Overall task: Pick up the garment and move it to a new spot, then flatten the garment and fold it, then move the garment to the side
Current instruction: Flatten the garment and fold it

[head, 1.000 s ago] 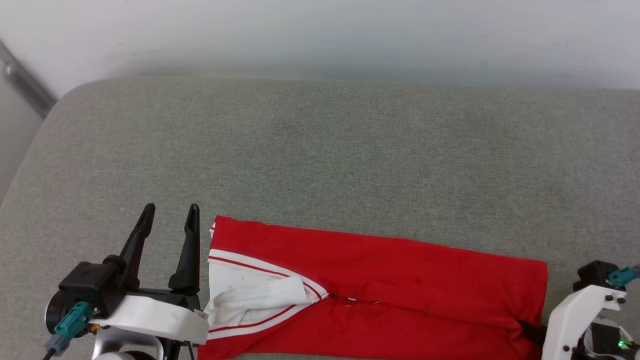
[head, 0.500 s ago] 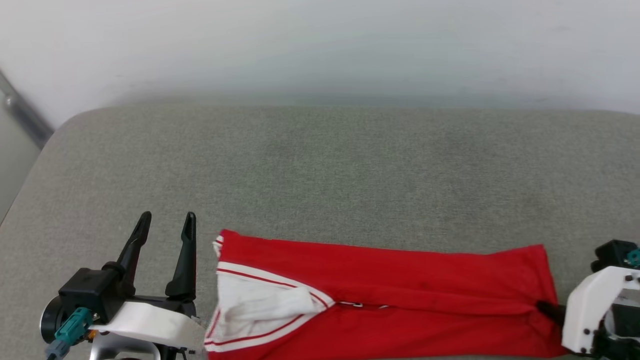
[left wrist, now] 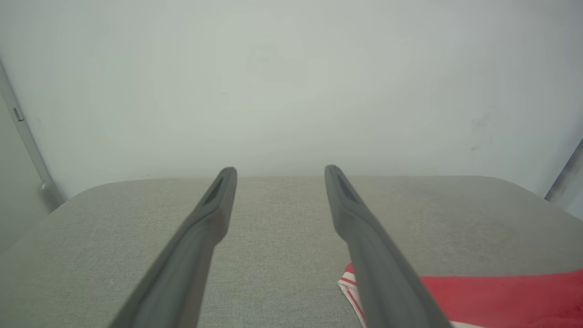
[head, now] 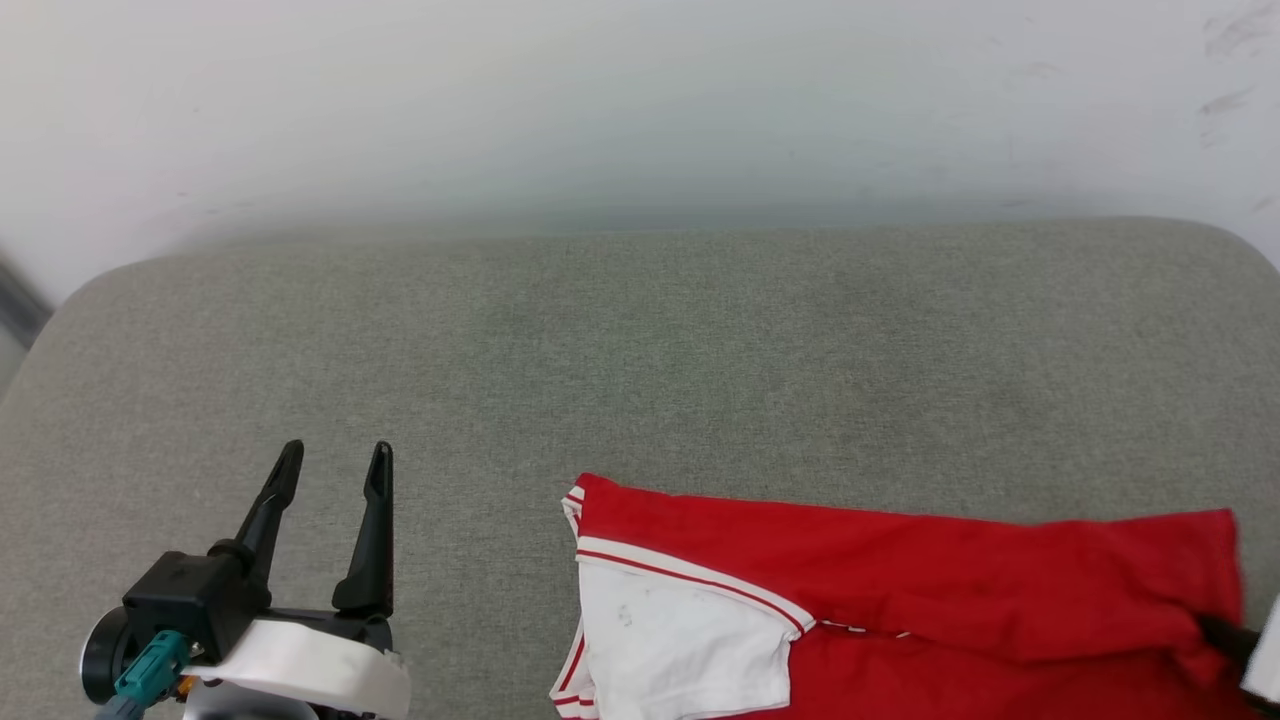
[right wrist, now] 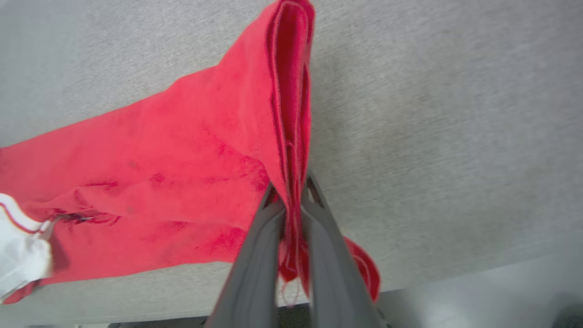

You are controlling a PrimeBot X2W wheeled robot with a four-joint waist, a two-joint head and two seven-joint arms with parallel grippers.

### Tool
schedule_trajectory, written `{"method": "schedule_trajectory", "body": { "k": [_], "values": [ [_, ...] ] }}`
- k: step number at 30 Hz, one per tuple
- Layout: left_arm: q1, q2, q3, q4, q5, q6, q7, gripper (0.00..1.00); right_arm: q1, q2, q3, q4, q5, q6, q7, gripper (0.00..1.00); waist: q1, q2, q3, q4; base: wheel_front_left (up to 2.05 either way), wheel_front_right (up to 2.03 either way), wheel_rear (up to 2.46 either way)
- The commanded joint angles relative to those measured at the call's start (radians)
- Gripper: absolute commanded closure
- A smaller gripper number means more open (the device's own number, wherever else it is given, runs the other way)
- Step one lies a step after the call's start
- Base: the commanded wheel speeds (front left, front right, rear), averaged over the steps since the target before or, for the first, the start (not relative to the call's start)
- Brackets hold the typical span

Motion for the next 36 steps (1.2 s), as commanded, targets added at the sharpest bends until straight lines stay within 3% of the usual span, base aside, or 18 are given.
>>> {"method": "schedule_trajectory", "body": {
  "k": [1,6,14,22,31,32,33,36],
  "values": [
    [0.008,-0.002,-0.002,-0.001,-0.001,0.003,-0.002,0.00,-0.020,0.045,-0.001,-0.009,0.043,0.000,0.033,1.00,-0.0001,0.0000,-0.002,-0.003,0.00,0.00,0.00],
    [0.004,0.002,-0.010,0.000,0.002,-0.002,0.004,0.00,-0.038,0.188,-0.005,-0.055,0.213,0.000,0.178,1.00,-0.0001,0.0000,-0.007,0.004,0.00,0.00,0.00],
    [-0.015,-0.004,-0.020,0.001,0.002,-0.006,0.007,0.00,-0.049,0.262,0.079,-0.055,0.379,0.000,0.269,1.00,-0.0001,0.0000,0.006,0.039,0.00,0.00,0.00],
    [-0.054,-0.017,-0.040,0.014,0.002,-0.016,0.005,0.00,-0.100,0.262,0.386,0.079,0.622,0.000,0.103,1.00,-0.0001,0.0000,0.040,0.106,0.00,0.00,0.00],
    [-0.082,-0.032,-0.049,0.036,-0.005,-0.027,-0.008,0.00,-0.192,0.261,0.635,0.176,0.715,0.000,-0.107,1.00,-0.0001,0.0000,0.080,0.148,0.00,0.00,0.00],
    [-0.084,-0.034,-0.051,0.038,-0.006,-0.027,-0.008,0.00,-0.200,0.261,0.649,0.187,0.717,0.000,-0.130,0.80,-0.0001,0.0000,0.083,0.149,0.00,0.00,0.00],
    [-0.086,-0.035,-0.052,0.041,-0.006,-0.028,-0.010,0.00,-0.206,0.261,0.662,0.197,0.721,0.000,-0.146,0.00,-0.0001,0.0000,0.085,0.150,0.00,0.00,0.00],
    [-0.090,-0.039,-0.054,0.049,-0.008,-0.031,-0.013,0.00,-0.226,0.261,0.697,0.219,0.703,0.000,-0.186,0.00,-0.0001,0.0000,0.089,0.148,0.00,0.00,0.00]
  ]
}}
